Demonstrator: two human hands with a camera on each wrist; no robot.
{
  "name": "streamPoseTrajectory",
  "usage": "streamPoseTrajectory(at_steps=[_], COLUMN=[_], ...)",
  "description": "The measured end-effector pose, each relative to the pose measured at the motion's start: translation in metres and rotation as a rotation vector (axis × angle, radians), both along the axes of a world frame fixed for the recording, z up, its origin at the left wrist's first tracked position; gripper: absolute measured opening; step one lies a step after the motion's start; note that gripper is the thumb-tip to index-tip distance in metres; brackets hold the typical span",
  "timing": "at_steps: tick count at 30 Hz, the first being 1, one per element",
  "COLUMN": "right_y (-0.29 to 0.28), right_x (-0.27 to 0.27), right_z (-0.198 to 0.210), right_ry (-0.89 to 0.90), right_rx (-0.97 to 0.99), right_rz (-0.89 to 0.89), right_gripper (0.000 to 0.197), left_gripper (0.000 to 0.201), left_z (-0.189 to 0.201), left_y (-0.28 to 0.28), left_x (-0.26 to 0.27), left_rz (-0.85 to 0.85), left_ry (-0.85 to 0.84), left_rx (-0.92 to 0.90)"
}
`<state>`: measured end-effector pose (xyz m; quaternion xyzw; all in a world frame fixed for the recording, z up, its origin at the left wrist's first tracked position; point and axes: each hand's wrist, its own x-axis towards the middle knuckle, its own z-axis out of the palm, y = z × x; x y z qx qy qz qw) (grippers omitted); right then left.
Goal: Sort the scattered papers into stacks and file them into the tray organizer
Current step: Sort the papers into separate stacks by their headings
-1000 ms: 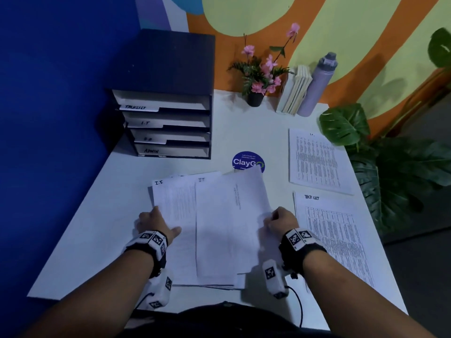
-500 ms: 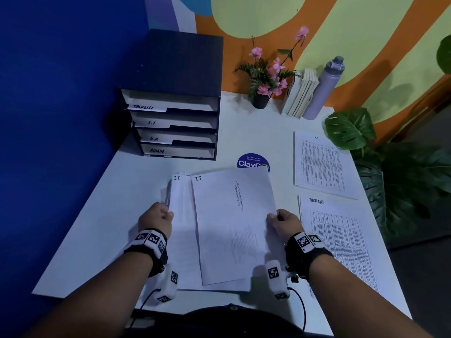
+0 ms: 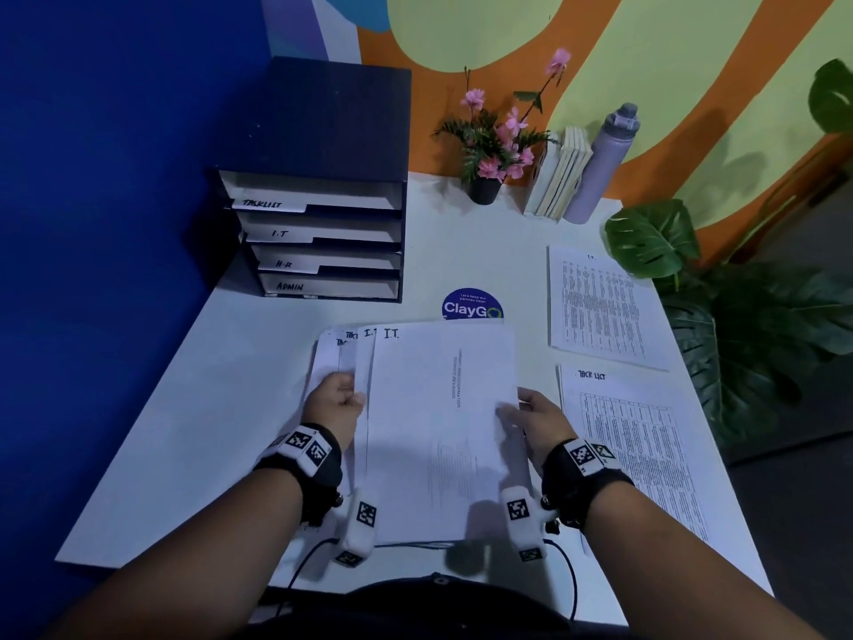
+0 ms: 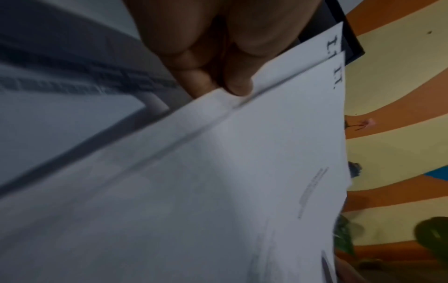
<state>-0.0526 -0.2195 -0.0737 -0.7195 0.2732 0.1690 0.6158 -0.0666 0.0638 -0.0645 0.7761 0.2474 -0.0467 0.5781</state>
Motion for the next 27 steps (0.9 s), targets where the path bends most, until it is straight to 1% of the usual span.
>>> streamPoseTrajectory(at_steps=[1, 2, 3, 4, 5, 7, 8, 9, 10, 12, 14, 16, 18, 19, 22, 24, 25, 27], right_y=[-0.001, -0.003, -0.006, -0.008, -0.01, -0.014, -0.018, -0.021, -0.023, -0.027, -0.03, -0.028, -0.026, -0.023, -0.018, -0.017, -0.016, -0.015], right_x=[0.001, 0.001, 0.002, 0.002, 0.002, -0.001, -0.002, -0.004, -0.006, -0.01, -0.013, -0.016, -0.018, -0.018, -0.016, -0.013, -0.012, -0.009], right_z=[-0.002, -0.004, -0.007, -0.006, -0.004, 0.0, 0.0, 0.0, 0.0, -0.005, -0.013, -0.016, -0.013, -0.009, -0.006, -0.007, -0.008, -0.01], right_ry=[-0.014, -0.023, -0.024, -0.015, -0.009, 0.011, 0.029, 0.037, 0.041, 0.043, 0.046, 0.044, 0.003, -0.034, -0.13, -0.136, -0.119, -0.079], right_rx=[-0.027, -0.079, -0.145, -0.206, -0.266, -0.366, -0.392, -0.406, -0.41, -0.381, -0.343, -0.311, -0.289, -0.28, -0.193, -0.173, -0.163, -0.164], right_rz=[0.011, 0.025, 0.037, 0.045, 0.051, 0.058, 0.053, 0.052, 0.054, 0.036, 0.023, 0.013, 0.027, 0.041, 0.069, 0.137, 0.163, 0.143], right_gripper=[0.014, 0.007, 0.008, 0.009, 0.008, 0.003, 0.004, 0.006, 0.01, 0.02, 0.029, 0.029, 0.024, 0.023, 0.031, 0.032, 0.028, 0.02], left_gripper=[0.022, 0.021, 0.019, 0.019, 0.026, 0.055, 0.069, 0.078, 0.08, 0.072, 0.052, 0.036, 0.025, 0.023, 0.019, 0.017, 0.02, 0.03], left_z=[0.001, -0.001, -0.003, -0.005, -0.009, -0.018, -0.019, -0.021, -0.022, -0.022, -0.023, -0.025, -0.024, -0.024, -0.024, -0.021, -0.021, -0.02], left_y=[-0.005, -0.008, -0.01, -0.009, -0.004, 0.008, 0.013, 0.017, 0.02, 0.02, 0.02, 0.018, 0.015, 0.014, 0.014, 0.017, 0.019, 0.025], left_x=[0.0, 0.0, 0.001, 0.001, 0.002, 0.0, -0.001, -0.003, -0.003, -0.003, -0.001, -0.001, -0.002, -0.003, -0.004, -0.001, 0.0, 0.003], left_rz=[-0.017, -0.042, -0.071, -0.102, -0.139, -0.229, -0.276, -0.319, -0.348, -0.372, -0.339, -0.288, -0.275, -0.281, -0.267, -0.234, -0.224, -0.21], left_ry=[-0.003, -0.005, 0.002, 0.019, 0.052, 0.203, 0.286, 0.346, 0.381, 0.404, 0.365, 0.278, 0.22, 0.216, 0.177, 0.172, 0.183, 0.202], left_rx=[-0.072, -0.09, -0.041, 0.064, 0.201, 0.506, 0.628, 0.713, 0.752, 0.763, 0.7, 0.588, 0.495, 0.476, 0.456, 0.462, 0.479, 0.498])
